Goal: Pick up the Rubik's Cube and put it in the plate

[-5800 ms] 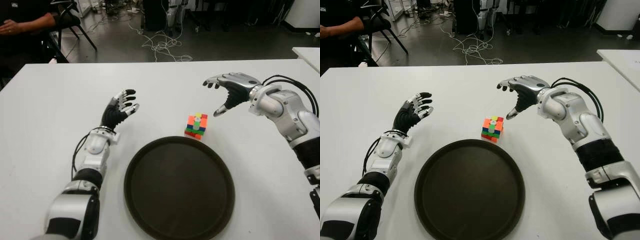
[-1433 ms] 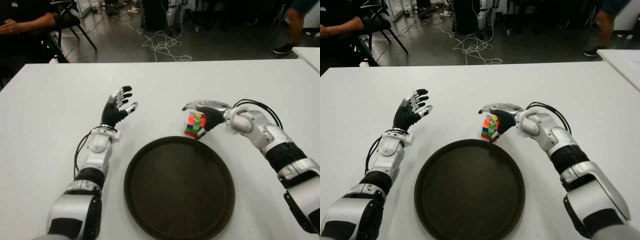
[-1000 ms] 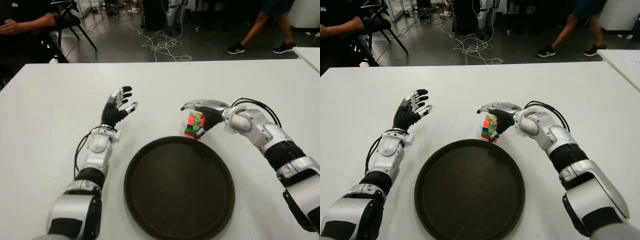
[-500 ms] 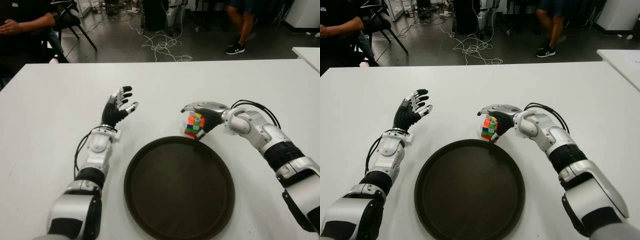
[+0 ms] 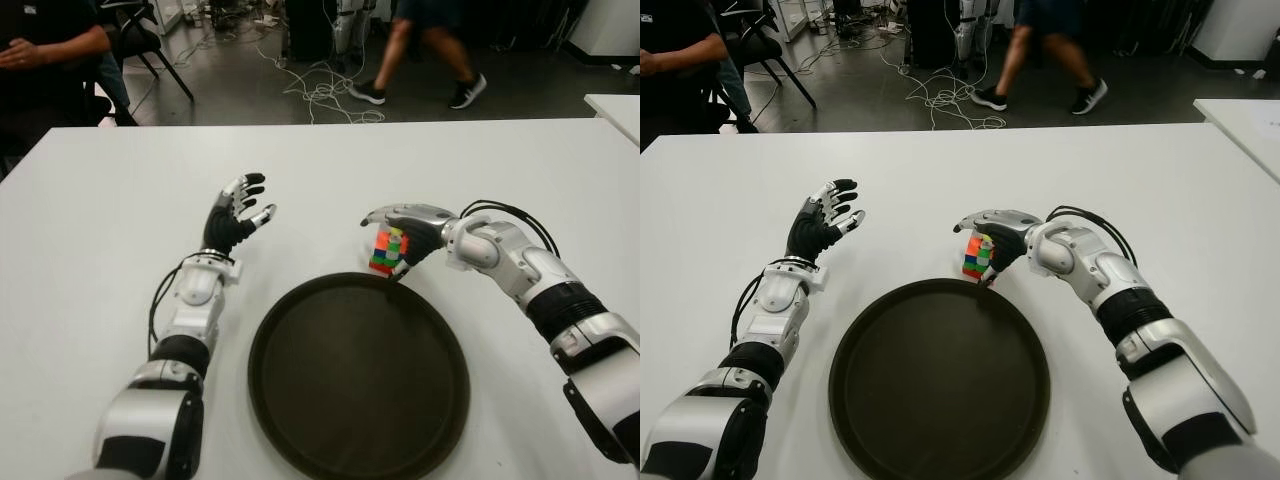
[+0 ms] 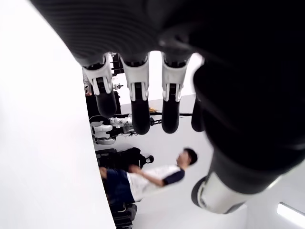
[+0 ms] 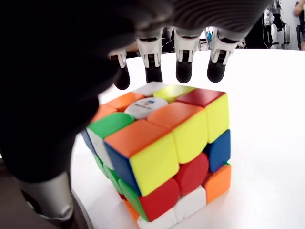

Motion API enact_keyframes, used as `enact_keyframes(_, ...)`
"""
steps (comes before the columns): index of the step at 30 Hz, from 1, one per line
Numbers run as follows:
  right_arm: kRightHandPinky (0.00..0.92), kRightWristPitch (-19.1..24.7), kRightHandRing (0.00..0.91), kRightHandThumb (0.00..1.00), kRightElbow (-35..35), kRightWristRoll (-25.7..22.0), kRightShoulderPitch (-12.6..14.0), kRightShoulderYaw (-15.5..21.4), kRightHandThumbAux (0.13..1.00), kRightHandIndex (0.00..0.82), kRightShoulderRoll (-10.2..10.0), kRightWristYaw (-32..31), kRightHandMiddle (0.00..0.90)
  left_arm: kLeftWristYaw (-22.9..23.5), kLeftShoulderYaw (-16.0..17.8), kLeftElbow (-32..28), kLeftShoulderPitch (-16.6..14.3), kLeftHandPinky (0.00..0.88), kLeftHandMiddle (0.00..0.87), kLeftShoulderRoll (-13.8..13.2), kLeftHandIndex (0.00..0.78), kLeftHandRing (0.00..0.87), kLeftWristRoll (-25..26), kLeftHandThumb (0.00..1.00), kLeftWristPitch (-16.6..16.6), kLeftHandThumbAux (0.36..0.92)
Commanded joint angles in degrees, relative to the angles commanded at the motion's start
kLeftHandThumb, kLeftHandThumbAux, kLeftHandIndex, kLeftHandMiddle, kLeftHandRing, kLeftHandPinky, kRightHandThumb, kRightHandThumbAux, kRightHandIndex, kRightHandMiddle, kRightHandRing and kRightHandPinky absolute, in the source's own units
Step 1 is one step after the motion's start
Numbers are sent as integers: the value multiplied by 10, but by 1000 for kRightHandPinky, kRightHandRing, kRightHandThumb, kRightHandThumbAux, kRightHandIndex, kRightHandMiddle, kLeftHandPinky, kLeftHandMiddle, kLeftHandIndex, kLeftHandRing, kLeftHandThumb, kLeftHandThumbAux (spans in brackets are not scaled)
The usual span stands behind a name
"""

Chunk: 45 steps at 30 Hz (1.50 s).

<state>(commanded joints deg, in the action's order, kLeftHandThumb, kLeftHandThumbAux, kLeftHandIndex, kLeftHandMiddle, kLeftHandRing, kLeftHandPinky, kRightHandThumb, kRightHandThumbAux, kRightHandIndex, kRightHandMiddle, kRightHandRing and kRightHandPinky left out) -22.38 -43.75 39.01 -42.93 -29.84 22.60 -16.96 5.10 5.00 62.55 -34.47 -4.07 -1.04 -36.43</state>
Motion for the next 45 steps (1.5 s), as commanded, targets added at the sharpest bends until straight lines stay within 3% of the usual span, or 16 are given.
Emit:
enact_keyframes(16, 66, 11, 66, 0, -12, 13, 1, -8, 783, 37, -7, 21, 61, 16, 2, 8, -3, 131, 185, -3, 199, 152, 5, 0, -6, 829)
enact_keyframes(32, 81, 17, 73, 0, -36, 20, -6, -22, 766, 43, -14, 37, 59, 13, 6, 4, -2, 130, 188, 1, 216, 157, 7, 19, -7, 871)
enact_keyframes(45, 88, 14, 81, 0, -59, 22, -14, -30, 779, 49, -17, 52, 65, 4, 2, 3, -2, 134, 184, -1, 203, 152, 0, 0, 0, 845)
